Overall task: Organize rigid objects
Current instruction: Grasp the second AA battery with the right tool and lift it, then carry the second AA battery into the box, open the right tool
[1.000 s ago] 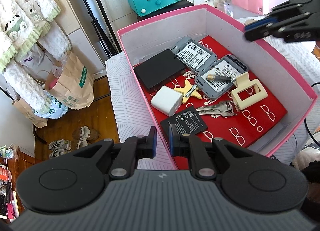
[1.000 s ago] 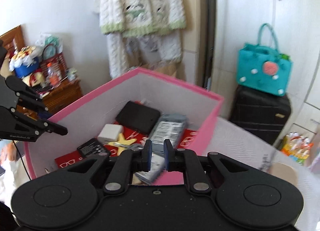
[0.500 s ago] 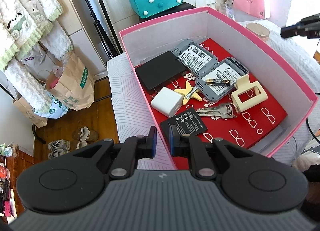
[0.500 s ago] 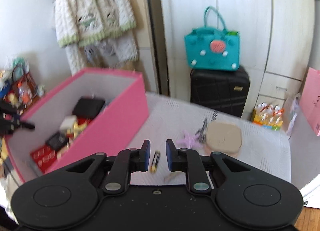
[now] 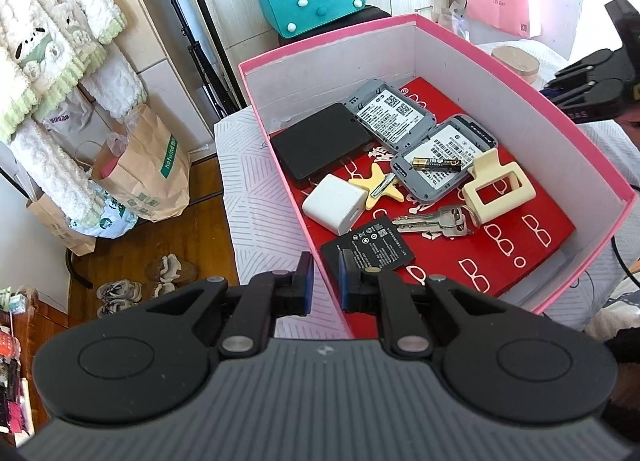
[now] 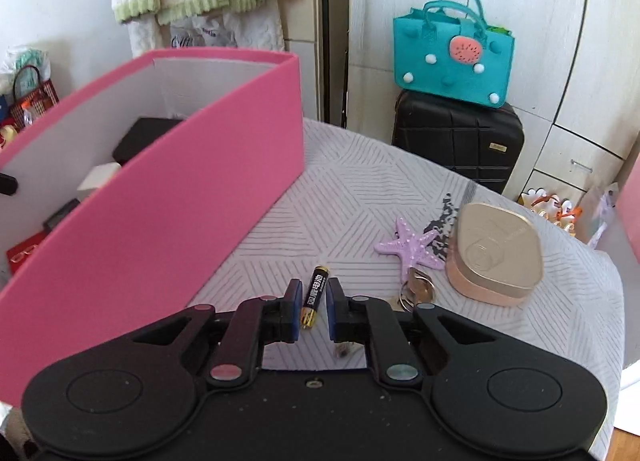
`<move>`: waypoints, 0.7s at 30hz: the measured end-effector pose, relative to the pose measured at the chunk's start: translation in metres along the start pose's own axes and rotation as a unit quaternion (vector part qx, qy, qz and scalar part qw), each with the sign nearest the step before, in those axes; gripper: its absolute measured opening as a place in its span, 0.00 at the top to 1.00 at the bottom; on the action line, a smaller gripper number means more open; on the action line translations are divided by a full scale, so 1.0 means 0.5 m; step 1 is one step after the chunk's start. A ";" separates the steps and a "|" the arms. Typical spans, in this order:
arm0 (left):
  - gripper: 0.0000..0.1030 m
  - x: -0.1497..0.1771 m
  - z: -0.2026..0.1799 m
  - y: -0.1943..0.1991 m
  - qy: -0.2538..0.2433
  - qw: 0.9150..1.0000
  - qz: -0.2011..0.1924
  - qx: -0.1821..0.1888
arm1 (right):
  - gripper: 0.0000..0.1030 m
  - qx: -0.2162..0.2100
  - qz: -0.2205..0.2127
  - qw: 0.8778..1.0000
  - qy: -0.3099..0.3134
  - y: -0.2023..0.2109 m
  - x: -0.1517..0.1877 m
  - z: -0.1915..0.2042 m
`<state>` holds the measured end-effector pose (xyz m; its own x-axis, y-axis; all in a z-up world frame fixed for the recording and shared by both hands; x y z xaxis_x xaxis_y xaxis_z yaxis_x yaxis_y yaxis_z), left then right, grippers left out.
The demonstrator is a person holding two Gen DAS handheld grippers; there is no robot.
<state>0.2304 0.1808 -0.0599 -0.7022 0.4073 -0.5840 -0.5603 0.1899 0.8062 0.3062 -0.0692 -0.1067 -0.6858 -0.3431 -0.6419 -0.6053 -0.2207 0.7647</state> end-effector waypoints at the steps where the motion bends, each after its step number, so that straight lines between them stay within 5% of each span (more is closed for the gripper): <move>1: 0.89 0.000 0.000 0.000 0.000 1.000 0.000 0.000 | 0.85 0.002 0.004 1.000 -0.002 -0.008 0.000 -0.004; 13: 0.89 0.002 -0.002 -0.001 0.001 1.000 0.001 -0.001 | 0.89 -0.003 0.001 1.000 -0.015 -0.004 0.011 -0.011; 21: 0.89 0.002 -0.002 -0.001 0.002 1.000 0.000 -0.001 | 0.89 -0.017 -0.059 0.998 -0.006 0.088 -0.049 0.017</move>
<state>0.2297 0.1802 -0.0609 -0.7042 0.4039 -0.5839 -0.5605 0.1887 0.8064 0.2931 -0.0628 -0.0579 -0.6157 -0.3022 -0.7277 -0.6678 -0.2900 0.6855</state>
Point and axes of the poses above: each gripper's, at about its wrist camera, not at the fingertips, and y roughly against the way its jaws point, z to its left, x to its underside, the point moved 10 cm from there along -y, roughly the way its jaws point, and after that the axes turned 5 degrees about x, right-handed, at the moved point
